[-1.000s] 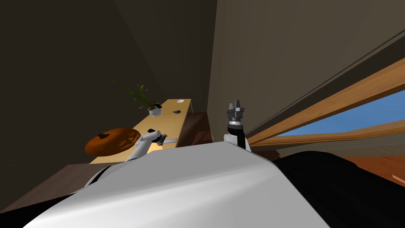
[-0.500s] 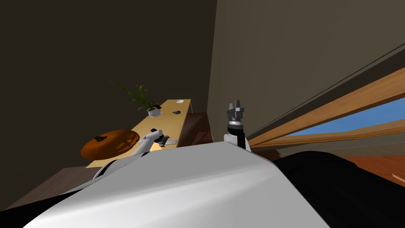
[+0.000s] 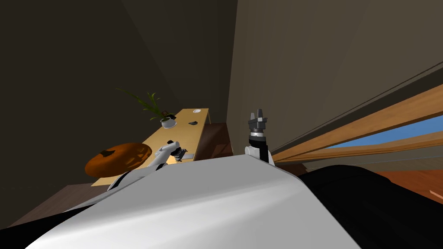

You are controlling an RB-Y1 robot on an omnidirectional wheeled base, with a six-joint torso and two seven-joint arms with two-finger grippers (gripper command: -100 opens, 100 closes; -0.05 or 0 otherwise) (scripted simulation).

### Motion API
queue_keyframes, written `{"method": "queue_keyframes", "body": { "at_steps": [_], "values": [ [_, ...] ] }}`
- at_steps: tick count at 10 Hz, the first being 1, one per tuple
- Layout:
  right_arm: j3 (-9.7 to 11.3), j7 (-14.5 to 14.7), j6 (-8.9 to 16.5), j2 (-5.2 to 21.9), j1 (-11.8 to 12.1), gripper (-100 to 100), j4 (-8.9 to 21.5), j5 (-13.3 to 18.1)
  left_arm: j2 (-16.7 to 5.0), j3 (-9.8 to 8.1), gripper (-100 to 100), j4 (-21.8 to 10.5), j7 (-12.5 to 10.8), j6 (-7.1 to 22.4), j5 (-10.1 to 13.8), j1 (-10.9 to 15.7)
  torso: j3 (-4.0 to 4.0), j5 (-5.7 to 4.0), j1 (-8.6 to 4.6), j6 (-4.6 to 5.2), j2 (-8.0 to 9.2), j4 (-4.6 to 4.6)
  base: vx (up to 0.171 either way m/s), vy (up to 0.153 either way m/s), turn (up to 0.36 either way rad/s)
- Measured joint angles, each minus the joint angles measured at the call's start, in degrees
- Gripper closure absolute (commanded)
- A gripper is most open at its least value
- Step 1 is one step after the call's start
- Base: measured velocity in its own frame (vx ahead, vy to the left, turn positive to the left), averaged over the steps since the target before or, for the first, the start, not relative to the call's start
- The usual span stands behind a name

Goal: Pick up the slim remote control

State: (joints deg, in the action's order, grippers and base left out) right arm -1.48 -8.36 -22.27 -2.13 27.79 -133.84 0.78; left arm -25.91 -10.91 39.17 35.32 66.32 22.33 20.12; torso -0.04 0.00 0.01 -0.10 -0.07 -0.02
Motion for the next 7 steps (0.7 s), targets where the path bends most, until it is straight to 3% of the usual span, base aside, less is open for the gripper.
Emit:
{"method": "queue_keyframes", "body": {
  "at_steps": [1, 3, 4, 5, 7],
  "values": [
    [0.0, 0.0, 0.0, 0.0, 0.0, 0, 0.0, 0.0, 0.0, 0.0, -100, 0.02, -0.01, -0.01, 0.0, -0.01, 0.02, 0.0, -0.02, 0.0, 0.04, 0.01, 0.055, 0.019, 0.107],
    [0.0, 0.0, 0.0, 0.0, 0.01, 0, 0.0, 0.0, 1.63, -0.58, -100, -0.64, 1.04, -2.25, -1.14, -1.32, -0.13, 0.01, 0.03, -0.01, -0.23, -0.05, 0.099, 0.007, 0.074],
    [0.0, 0.0, 0.0, 0.0, 0.01, 0, 0.0, 0.0, 2.26, -0.88, -100, 0.54, 1.39, -2.65, -1.56, -2.58, -0.16, 0.0, -0.01, 0.0, -0.29, -0.06, 0.045, -0.003, 0.01],
    [0.0, 0.0, 0.0, 0.0, 0.0, 0, 0.0, 0.0, 2.32, -0.92, 100, 0.71, 1.45, -2.67, -1.61, -2.71, -0.09, -0.01, -0.02, 0.01, -0.15, -0.04, 0.007, 0.001, 0.005],
    [0.0, 0.0, 0.0, 0.0, 0.0, 0, 0.0, 0.0, 2.28, -0.96, 100, 0.64, 1.34, -2.6, -1.59, -2.76, -0.01, 0.05, 0.03, 0.11, -0.03, 0.01, 0.001, 0.0, 0.007]
  ]
}}
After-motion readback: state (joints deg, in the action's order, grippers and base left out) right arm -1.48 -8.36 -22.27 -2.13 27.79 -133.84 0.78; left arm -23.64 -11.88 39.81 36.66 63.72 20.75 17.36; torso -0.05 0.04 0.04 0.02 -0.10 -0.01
